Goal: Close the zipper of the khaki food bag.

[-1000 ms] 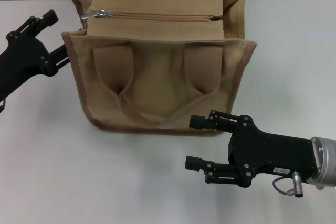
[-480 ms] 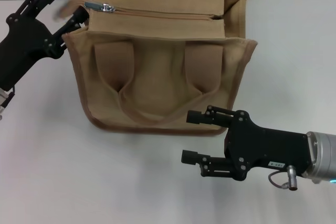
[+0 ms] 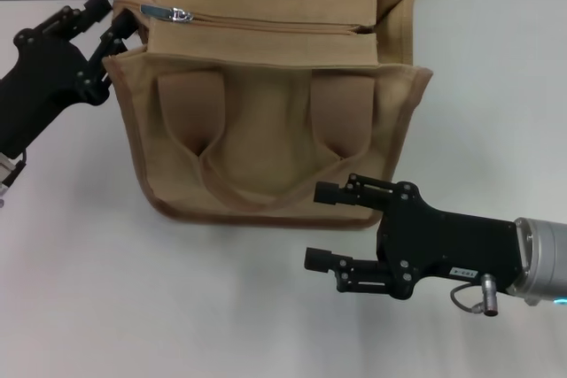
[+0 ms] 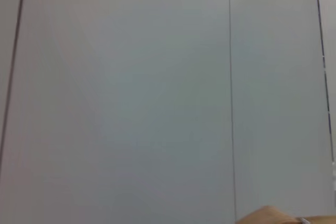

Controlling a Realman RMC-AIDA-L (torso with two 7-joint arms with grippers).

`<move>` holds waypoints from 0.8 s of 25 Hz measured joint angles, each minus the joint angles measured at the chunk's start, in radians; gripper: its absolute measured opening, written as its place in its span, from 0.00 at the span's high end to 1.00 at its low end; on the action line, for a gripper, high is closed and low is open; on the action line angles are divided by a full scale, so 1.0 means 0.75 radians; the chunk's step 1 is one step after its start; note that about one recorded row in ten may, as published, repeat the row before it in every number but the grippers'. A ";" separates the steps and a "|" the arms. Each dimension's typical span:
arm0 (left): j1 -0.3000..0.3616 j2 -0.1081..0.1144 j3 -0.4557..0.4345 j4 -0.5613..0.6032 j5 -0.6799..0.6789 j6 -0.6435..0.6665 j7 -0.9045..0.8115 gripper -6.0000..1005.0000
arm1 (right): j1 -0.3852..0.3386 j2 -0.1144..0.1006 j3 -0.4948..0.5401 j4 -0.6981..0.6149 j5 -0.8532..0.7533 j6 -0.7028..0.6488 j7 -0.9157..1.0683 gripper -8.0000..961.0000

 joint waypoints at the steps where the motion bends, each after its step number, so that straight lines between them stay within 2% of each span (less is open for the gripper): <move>1: 0.000 0.000 0.022 0.002 0.001 0.000 0.002 0.57 | 0.002 0.000 0.000 0.000 0.000 0.000 0.000 0.21; 2: 0.001 0.000 0.067 0.011 0.001 0.000 0.009 0.59 | 0.003 0.000 0.000 0.000 0.000 0.000 0.000 0.21; 6: 0.004 0.000 0.126 0.035 0.001 -0.005 0.016 0.68 | 0.004 0.000 0.000 0.000 0.000 0.000 0.000 0.21; 14: 0.011 0.000 0.116 0.057 -0.010 0.000 -0.020 0.88 | 0.004 0.000 0.000 0.011 0.000 0.001 0.000 0.21; 20: -0.004 -0.003 0.112 0.058 -0.014 -0.004 -0.020 0.63 | 0.006 0.000 0.000 0.014 0.000 0.001 0.000 0.21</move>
